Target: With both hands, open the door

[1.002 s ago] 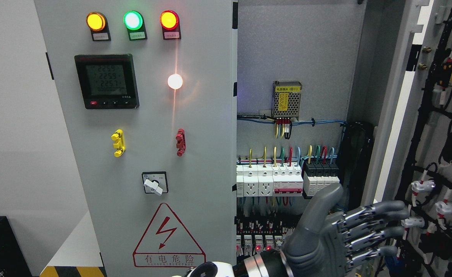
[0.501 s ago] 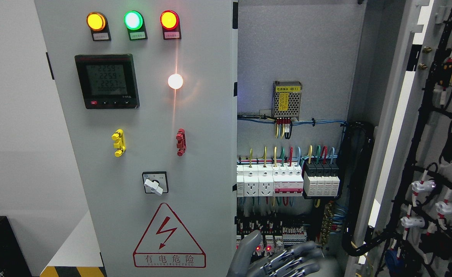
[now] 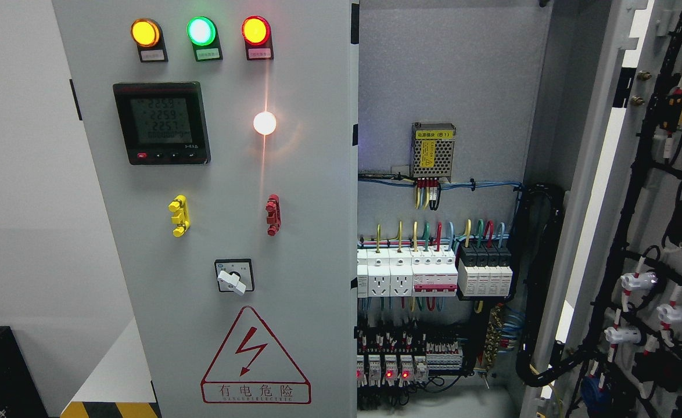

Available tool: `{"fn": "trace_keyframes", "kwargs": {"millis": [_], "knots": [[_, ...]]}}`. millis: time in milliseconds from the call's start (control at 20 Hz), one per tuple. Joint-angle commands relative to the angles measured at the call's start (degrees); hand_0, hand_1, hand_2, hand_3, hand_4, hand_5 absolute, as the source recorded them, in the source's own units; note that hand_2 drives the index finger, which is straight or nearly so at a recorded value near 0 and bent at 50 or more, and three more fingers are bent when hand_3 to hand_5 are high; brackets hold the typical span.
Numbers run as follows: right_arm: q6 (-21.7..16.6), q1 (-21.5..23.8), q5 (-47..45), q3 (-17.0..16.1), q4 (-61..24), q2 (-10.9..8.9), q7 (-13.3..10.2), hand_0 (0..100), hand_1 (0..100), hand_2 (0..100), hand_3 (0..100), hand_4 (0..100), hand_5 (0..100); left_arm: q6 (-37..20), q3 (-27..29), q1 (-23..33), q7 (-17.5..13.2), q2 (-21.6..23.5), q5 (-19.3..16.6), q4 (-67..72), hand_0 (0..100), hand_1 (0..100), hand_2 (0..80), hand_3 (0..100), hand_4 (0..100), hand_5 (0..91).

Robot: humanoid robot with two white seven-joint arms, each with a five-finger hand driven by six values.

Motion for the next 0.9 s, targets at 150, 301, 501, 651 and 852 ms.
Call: {"fn": "trace_keyframes", "kwargs": {"millis": [150,301,501,651,852], "knots": [[0.0,0.0,-0.5,0.0,0.0,0.00,0.1,19,0,0,0,0,0,-3.7,2.3,11.4,-5.7,4.8,-1.5,20.0,0,0,0.0,0,0,0.0],[0.0,0.0,-0.5,0.0,0.0,0.00,0.0,19,0,0,0,0,0,-7.1,2.2,13.5,-5.7,4.3,-5.0,28.2,0,0,0.0,0,0,0.0],[0.0,0.0,-0.5,0.0,0.0,0.00,0.0,19,0,0,0,0,0,-8.8,2.2,14.6,-5.8,1.8,-6.6,38.1,0,0,0.0,0,0,0.0],[0.0,0.0,-0.5,0.0,0.0,0.00,0.1,19,0,0,0,0,0,-8.9,2.3,16.6,-6.0,0.5,-7.3,44.7,0,0,0.0,0,0,0.0],[0.0,0.0,-0.5,0.0,0.0,0.00,0.0,19,0,0,0,0,0,-8.8,2.4,17.7,-8.8,-1.8,-9.0,54.3,0,0,0.0,0,0,0.0]]}}
